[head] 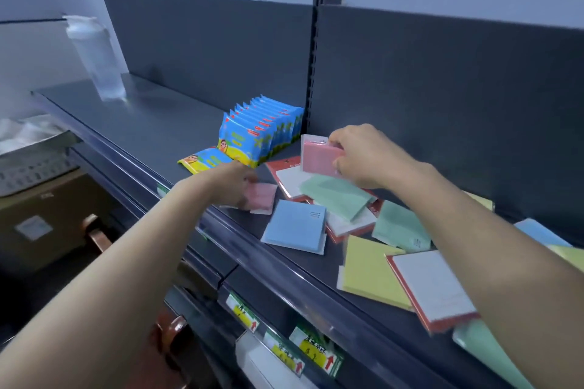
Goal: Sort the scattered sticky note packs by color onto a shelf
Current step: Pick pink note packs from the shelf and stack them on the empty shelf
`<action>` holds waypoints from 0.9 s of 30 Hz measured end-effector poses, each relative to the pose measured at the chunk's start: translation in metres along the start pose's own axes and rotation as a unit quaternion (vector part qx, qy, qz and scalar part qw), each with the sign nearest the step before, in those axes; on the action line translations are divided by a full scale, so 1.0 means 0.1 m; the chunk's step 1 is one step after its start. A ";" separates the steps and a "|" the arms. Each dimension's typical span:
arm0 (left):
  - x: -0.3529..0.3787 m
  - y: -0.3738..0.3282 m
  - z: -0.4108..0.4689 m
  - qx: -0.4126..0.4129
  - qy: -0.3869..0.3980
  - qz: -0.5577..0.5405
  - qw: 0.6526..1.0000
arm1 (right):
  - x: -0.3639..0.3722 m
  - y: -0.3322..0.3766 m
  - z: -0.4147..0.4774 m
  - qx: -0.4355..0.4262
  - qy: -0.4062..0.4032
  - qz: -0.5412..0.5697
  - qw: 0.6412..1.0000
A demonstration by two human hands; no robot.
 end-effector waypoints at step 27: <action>0.73 -4.65 -1.93 0.627 0.055 -0.075 0.773 | 0.19 -1.84 -4.91 0.530 -0.180 0.119 0.820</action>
Point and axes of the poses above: each hand's wrist, its own z-axis towards the middle knuckle, its own x-axis out of the palm, y = z × x, the point moved 3 cm from there along z, towards the middle knuckle, and after that the axes turned 13 degrees about y, right-handed, at the moved point
